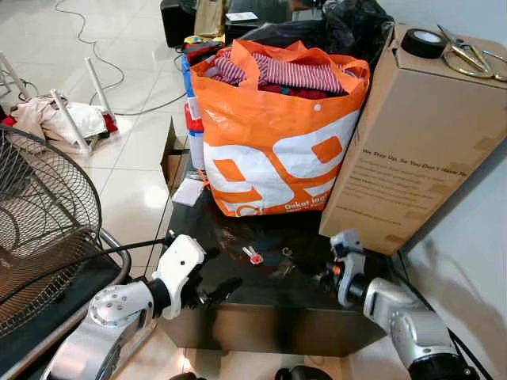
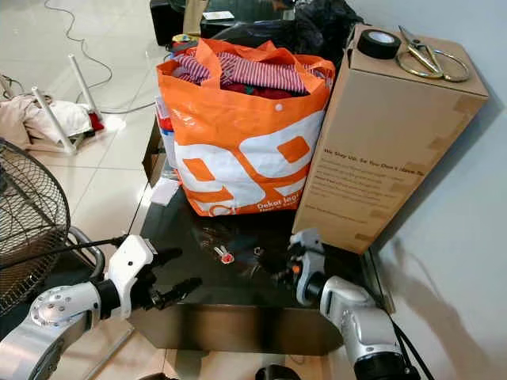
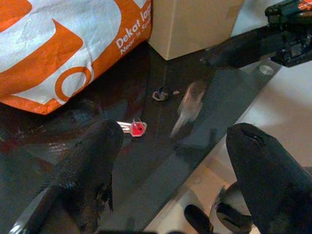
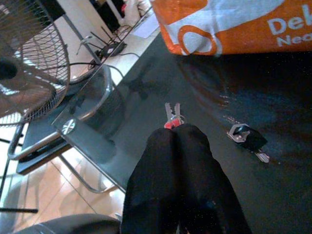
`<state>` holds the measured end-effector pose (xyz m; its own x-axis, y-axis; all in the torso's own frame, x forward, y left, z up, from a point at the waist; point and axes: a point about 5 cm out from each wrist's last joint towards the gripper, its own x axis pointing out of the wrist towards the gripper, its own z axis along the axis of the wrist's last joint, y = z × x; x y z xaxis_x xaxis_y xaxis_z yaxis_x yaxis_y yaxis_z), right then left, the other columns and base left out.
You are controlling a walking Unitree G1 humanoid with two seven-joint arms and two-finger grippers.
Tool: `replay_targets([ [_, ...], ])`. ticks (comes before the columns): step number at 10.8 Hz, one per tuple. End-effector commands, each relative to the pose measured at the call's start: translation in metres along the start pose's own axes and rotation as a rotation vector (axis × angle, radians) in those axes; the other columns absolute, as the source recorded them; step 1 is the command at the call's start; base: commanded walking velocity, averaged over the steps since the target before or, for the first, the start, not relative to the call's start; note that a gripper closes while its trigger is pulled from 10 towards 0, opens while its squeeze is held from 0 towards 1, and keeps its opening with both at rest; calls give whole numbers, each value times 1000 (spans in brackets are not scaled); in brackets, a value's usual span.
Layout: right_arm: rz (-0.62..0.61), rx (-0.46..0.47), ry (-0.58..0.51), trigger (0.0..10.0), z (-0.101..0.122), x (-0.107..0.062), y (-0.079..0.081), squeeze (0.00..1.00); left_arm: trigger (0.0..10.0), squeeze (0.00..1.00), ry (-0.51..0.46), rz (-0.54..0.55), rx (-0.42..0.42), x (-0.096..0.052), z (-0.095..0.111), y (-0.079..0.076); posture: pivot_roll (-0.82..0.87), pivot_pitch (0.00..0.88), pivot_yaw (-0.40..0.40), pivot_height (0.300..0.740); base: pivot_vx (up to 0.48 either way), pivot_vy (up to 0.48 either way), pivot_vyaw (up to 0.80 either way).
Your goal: Hang keys on a hook
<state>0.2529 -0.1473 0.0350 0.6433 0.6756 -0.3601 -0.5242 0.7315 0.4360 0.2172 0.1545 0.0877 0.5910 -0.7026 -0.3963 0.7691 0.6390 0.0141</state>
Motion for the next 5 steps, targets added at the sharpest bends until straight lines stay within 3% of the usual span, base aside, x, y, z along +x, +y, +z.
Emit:
replay_targets([
  [1,-25,14,11,0,2,-1,-2,0,10000,0,4,-1,1,-1,-1,1,-82,27,-20,740,0,0,0],
  [3,-103,17,77,0,-7,4,-4,0,10000,0,5,-2,0,-1,-1,0,-76,29,-21,740,0,0,0],
  [4,-184,-32,92,0,-8,8,-8,0,10000,0,7,0,1,-2,-1,1,-77,29,-20,740,0,0,0],
  [5,-229,-85,91,10000,-8,12,-8,0,10000,0,8,0,3,-2,-1,1,-77,30,-19,740,0,0,0],
])
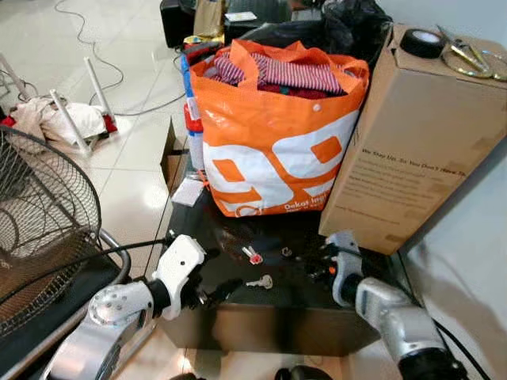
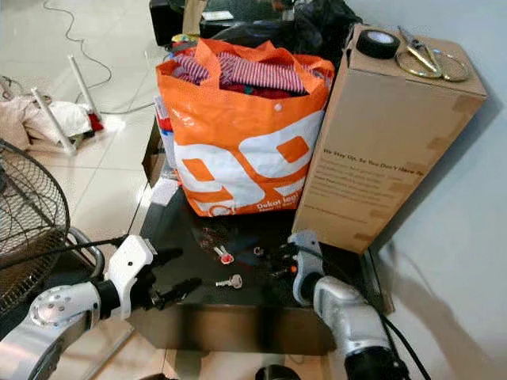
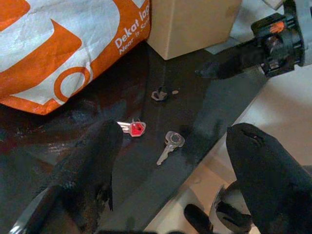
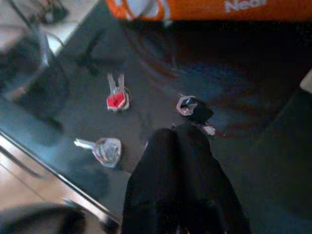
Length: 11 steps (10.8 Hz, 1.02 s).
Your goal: Hang keys on a hook
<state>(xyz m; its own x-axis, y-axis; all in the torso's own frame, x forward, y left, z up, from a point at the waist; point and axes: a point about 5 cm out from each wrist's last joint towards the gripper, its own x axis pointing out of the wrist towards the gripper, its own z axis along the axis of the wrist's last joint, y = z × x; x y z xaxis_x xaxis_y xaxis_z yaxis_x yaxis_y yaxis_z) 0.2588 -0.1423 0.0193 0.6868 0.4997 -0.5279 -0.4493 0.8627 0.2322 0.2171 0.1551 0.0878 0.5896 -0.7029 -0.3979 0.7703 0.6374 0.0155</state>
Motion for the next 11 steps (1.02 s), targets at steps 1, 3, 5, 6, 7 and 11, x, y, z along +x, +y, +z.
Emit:
replay_targets([
  [1,18,-115,18,10000,-1,0,4,306,10000,0,9,4,0,-2,-2,1,-78,31,-19,740,0,0,0],
  [3,76,-209,31,10000,-5,8,17,1000,10000,0,31,21,3,-5,-7,2,-75,42,-28,740,0,0,0],
  [5,127,-275,20,10000,-6,25,34,1000,10000,0,61,47,-3,-19,-12,-1,-30,88,-42,740,0,0,0],
  [6,166,-295,27,10000,-9,32,44,1000,10000,0,83,58,-3,-27,-15,-1,-10,104,-45,740,0,0,0],
  [7,197,-293,31,10000,-11,37,54,1000,10000,0,101,63,-4,-35,-17,-2,17,127,-45,740,0,0,0],
  [11,254,-288,95,10000,-31,60,94,1000,10000,0,179,64,-13,-69,-19,-12,90,193,-36,740,0,0,0],
])
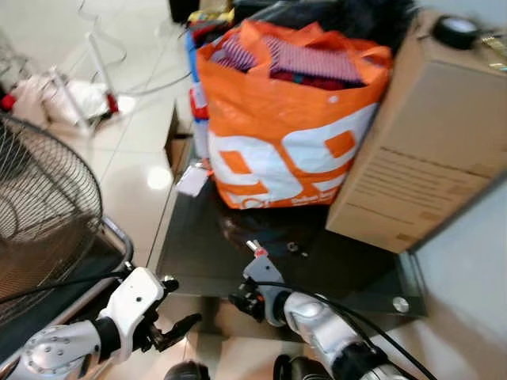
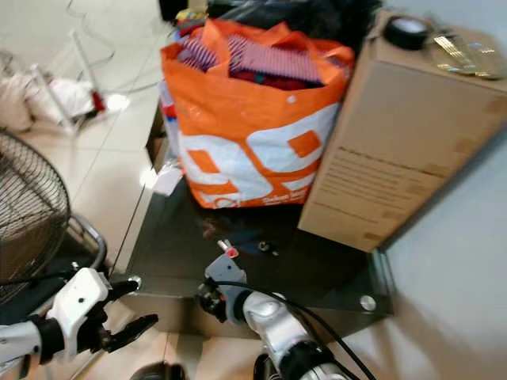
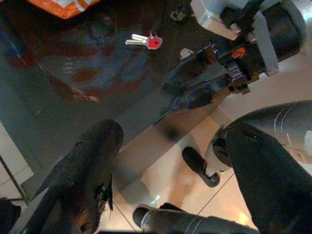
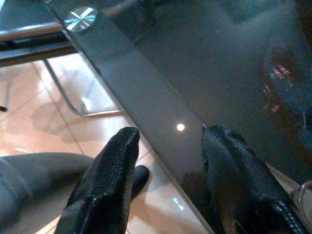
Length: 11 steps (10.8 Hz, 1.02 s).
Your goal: Hang keys on a hook
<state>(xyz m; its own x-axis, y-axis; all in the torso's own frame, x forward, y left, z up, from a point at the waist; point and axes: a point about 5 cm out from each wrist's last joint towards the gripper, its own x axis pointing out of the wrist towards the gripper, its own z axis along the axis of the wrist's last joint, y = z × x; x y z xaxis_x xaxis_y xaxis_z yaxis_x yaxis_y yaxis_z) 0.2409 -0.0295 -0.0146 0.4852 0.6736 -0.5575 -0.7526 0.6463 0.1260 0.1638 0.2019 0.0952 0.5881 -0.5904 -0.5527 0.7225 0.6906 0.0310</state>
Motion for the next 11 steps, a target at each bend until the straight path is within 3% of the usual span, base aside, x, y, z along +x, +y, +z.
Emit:
replay_targets([
  [1,-61,-13,48,10000,-9,-1,-5,0,10000,0,2,-5,6,-3,2,-2,94,195,-37,740,0,0,0],
  [3,-105,-19,105,10000,-19,-7,-18,0,10000,0,-5,-16,0,0,4,-5,78,174,-35,740,0,0,0],
  [7,-169,-39,184,10000,-39,-38,-60,0,10000,0,-52,-43,11,23,12,-1,13,107,-29,740,0,0,0],
  [11,-136,-72,246,10000,-59,-62,-71,0,10000,0,-89,-64,13,44,16,1,-54,77,-25,740,0,0,0],
])
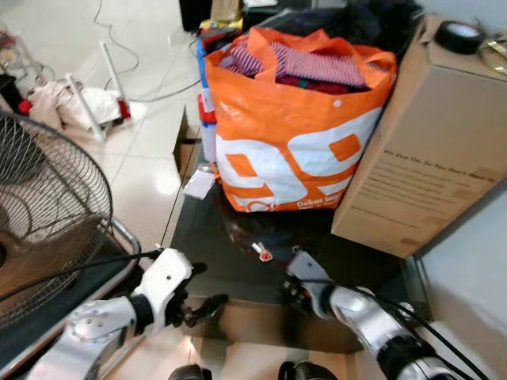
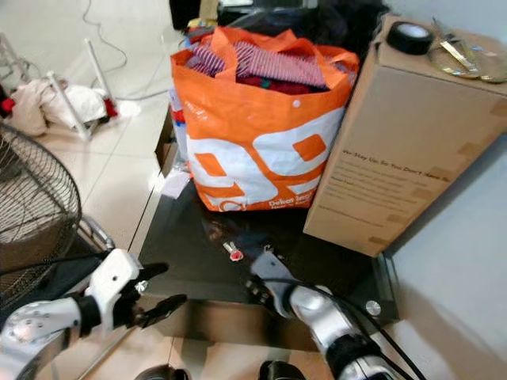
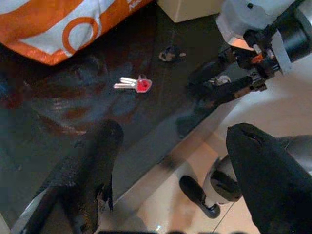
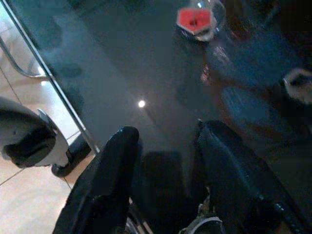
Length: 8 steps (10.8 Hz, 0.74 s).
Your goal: Hang keys on a hook
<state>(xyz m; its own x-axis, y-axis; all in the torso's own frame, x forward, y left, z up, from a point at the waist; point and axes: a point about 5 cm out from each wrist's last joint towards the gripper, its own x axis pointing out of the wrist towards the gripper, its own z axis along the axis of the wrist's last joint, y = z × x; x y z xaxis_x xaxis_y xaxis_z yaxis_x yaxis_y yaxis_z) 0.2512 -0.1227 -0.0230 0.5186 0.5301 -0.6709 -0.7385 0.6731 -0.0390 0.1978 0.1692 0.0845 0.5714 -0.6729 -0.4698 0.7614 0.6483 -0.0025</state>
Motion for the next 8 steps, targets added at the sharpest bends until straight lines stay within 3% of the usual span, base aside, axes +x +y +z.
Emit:
replay_targets([
  [1,-33,70,75,10000,-23,-9,-5,0,10000,0,1,-2,13,4,0,0,-64,73,-23,740,0,0,0],
  [2,-52,154,-40,10000,-12,-12,-10,0,10000,0,-11,-1,15,8,2,1,-74,69,-21,740,0,0,0],
  [4,-62,165,-131,10000,0,-16,-14,0,10000,0,-23,-2,25,14,3,4,-83,61,-15,740,0,0,0],
  [5,-70,159,-144,10000,4,-20,-15,0,10000,0,-28,1,29,15,4,6,-82,58,-18,740,0,0,0],
  [6,-77,111,-87,10000,-2,-24,-15,0,10000,0,-29,2,29,15,4,5,-81,58,-24,740,0,0,0],
  [8,-69,114,-28,10000,-12,-30,-15,0,10000,0,-31,3,26,15,3,4,-78,58,-32,740,0,0,0],
])
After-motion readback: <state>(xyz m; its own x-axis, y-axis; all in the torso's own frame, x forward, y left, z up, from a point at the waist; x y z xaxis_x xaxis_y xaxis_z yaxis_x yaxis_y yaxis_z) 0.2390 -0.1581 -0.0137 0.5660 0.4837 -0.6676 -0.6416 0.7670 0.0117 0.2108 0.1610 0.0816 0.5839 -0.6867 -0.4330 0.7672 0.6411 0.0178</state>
